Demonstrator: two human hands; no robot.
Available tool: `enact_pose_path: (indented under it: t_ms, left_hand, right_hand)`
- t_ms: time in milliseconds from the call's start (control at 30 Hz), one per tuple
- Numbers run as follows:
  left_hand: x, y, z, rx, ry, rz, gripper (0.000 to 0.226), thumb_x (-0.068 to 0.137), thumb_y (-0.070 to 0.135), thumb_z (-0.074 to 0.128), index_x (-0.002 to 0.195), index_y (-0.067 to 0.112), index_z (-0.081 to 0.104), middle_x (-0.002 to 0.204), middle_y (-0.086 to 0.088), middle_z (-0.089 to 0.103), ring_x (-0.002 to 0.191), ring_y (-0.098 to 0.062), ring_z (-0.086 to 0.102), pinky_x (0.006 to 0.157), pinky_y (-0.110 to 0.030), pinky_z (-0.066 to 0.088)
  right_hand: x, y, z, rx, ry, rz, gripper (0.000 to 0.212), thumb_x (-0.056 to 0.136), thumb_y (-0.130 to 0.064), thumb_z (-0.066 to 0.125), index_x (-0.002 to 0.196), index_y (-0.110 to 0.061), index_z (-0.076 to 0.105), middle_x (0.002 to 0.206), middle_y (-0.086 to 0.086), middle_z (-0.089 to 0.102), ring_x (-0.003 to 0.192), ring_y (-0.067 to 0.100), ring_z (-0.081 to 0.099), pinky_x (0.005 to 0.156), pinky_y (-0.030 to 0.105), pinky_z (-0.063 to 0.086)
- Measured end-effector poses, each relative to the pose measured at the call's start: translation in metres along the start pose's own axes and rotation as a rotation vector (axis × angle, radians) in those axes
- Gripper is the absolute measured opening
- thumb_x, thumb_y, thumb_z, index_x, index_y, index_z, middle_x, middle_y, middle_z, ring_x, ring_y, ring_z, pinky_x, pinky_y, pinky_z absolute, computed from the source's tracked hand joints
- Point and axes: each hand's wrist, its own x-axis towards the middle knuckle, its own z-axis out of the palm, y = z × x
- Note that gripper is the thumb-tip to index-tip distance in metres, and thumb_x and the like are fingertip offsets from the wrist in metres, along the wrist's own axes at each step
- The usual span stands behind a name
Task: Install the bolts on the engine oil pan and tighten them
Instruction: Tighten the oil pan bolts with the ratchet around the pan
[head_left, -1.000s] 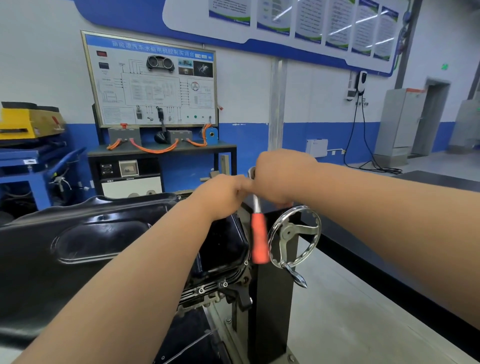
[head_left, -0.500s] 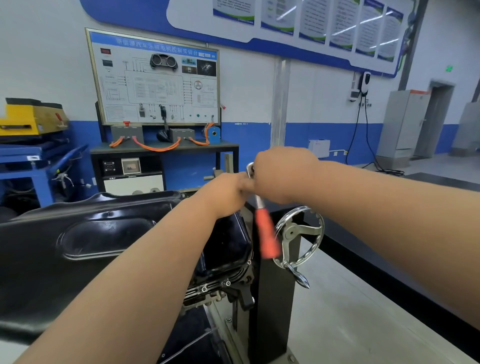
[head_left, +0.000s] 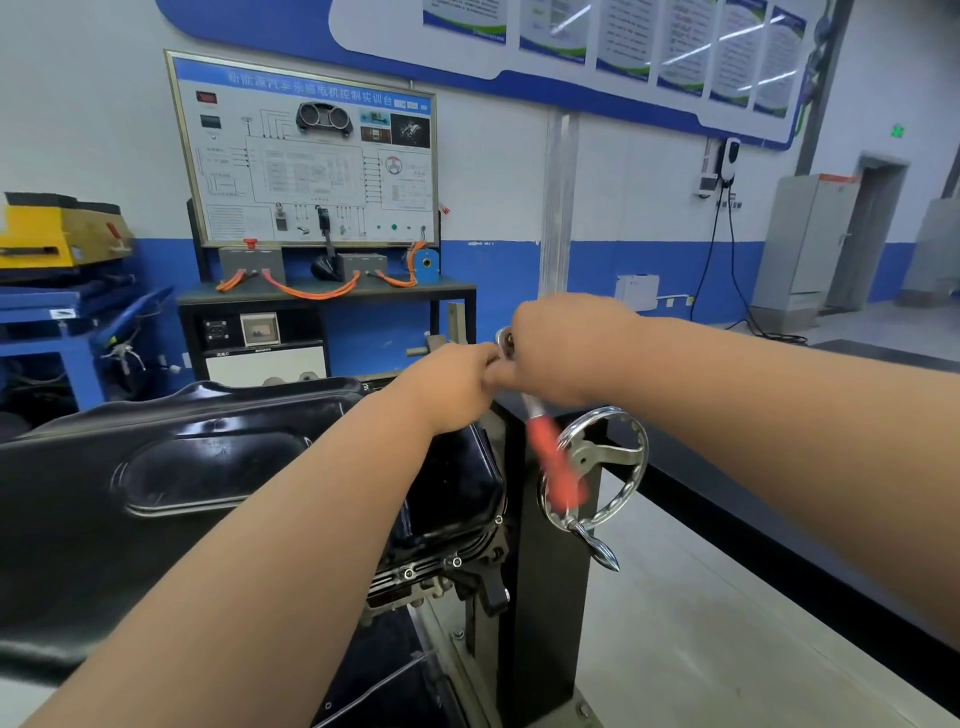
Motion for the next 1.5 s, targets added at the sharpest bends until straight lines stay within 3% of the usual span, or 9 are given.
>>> enact_pose_path:
  t_ms: [167, 267, 367, 567, 667, 833, 1000, 1267, 1500]
  left_hand:
    - [0.002, -0.001, 0.005, -0.011, 0.074, 0.014, 0.032, 0.099, 0.024, 0.036, 0.068, 0.03, 0.032, 0.061, 0.002, 0.047, 0.053, -0.012, 0.044, 0.047, -0.028, 0.026]
    - [0.002, -0.003, 0.0, -0.06, 0.095, -0.002, 0.023, 0.097, 0.021, 0.037, 0.075, 0.027, 0.037, 0.065, 0.001, 0.052, 0.055, -0.013, 0.046, 0.049, -0.028, 0.033]
    - [0.007, -0.005, -0.002, -0.042, 0.001, -0.069, 0.019, 0.095, 0.012, 0.037, 0.081, 0.019, 0.047, 0.076, -0.005, 0.054, 0.065, -0.018, 0.048, 0.06, -0.03, 0.041]
    - [0.003, 0.0, 0.005, -0.013, 0.054, -0.022, 0.03, 0.1, 0.024, 0.035, 0.071, 0.026, 0.034, 0.065, 0.002, 0.048, 0.056, -0.013, 0.044, 0.049, -0.029, 0.03]
    - [0.001, 0.001, 0.005, -0.042, 0.066, -0.039, 0.017, 0.101, 0.025, 0.034, 0.084, 0.022, 0.038, 0.07, -0.001, 0.053, 0.061, -0.014, 0.049, 0.052, -0.03, 0.035]
    - [0.002, 0.001, 0.001, -0.157, -0.036, -0.106, 0.02, 0.095, 0.015, 0.043, 0.102, 0.012, 0.061, 0.097, -0.012, 0.066, 0.091, -0.033, 0.062, 0.081, -0.041, 0.051]
    - [-0.001, 0.001, 0.005, 0.024, 0.036, -0.02, 0.028, 0.1, 0.028, 0.037, 0.072, 0.024, 0.038, 0.064, 0.002, 0.048, 0.057, -0.014, 0.047, 0.05, -0.029, 0.033]
    - [0.0, 0.002, -0.001, 0.011, 0.008, -0.074, 0.019, 0.094, 0.009, 0.041, 0.097, 0.007, 0.06, 0.089, -0.013, 0.064, 0.084, -0.03, 0.06, 0.071, -0.036, 0.045]
    - [0.004, -0.001, 0.007, 0.032, 0.097, -0.017, 0.031, 0.102, 0.029, 0.033, 0.121, 0.013, 0.052, 0.067, 0.005, 0.05, 0.059, -0.008, 0.046, 0.049, -0.025, 0.03]
  right_hand:
    - [-0.002, 0.005, -0.001, -0.368, 0.251, -0.249, 0.012, 0.091, -0.012, 0.048, 0.101, -0.018, 0.05, 0.079, -0.002, 0.046, 0.089, 0.024, 0.05, 0.082, 0.041, 0.038]
    - [0.002, 0.0, 0.002, -0.028, 0.185, -0.027, 0.014, 0.093, -0.021, 0.044, 0.087, -0.012, 0.054, 0.064, -0.005, 0.051, 0.057, 0.018, 0.048, 0.054, 0.03, 0.034]
    - [0.005, -0.001, 0.0, 0.375, -0.142, 0.114, 0.049, 0.098, -0.046, 0.032, 0.075, -0.011, 0.057, 0.054, 0.001, 0.066, 0.049, 0.023, 0.063, 0.06, 0.03, 0.049]
    - [-0.002, 0.007, -0.006, -0.315, 0.173, -0.14, 0.007, 0.09, -0.012, 0.049, 0.088, -0.018, 0.046, 0.067, -0.003, 0.037, 0.07, 0.02, 0.042, 0.074, 0.04, 0.036]
    - [0.001, 0.007, -0.002, -0.179, 0.249, -0.088, 0.009, 0.092, -0.015, 0.047, 0.084, -0.015, 0.043, 0.066, -0.002, 0.039, 0.062, 0.017, 0.037, 0.078, 0.039, 0.035]
    - [0.0, 0.008, 0.003, 0.212, -0.191, 0.046, 0.036, 0.099, -0.044, 0.036, 0.08, -0.025, 0.06, 0.057, 0.002, 0.064, 0.052, 0.021, 0.063, 0.059, 0.026, 0.044]
    - [-0.003, 0.01, 0.0, -0.302, 0.207, -0.167, 0.007, 0.091, -0.011, 0.048, 0.086, -0.016, 0.045, 0.068, -0.004, 0.04, 0.067, 0.018, 0.041, 0.07, 0.035, 0.034]
    - [0.004, 0.001, 0.016, 0.372, 0.017, 0.169, 0.052, 0.094, -0.057, 0.03, 0.072, -0.016, 0.054, 0.046, -0.003, 0.055, 0.05, 0.017, 0.053, 0.049, 0.026, 0.029]
    - [0.002, 0.016, 0.006, -0.204, 0.278, -0.242, 0.018, 0.089, -0.009, 0.047, 0.103, -0.019, 0.049, 0.077, -0.004, 0.038, 0.078, 0.021, 0.048, 0.07, 0.033, 0.033]
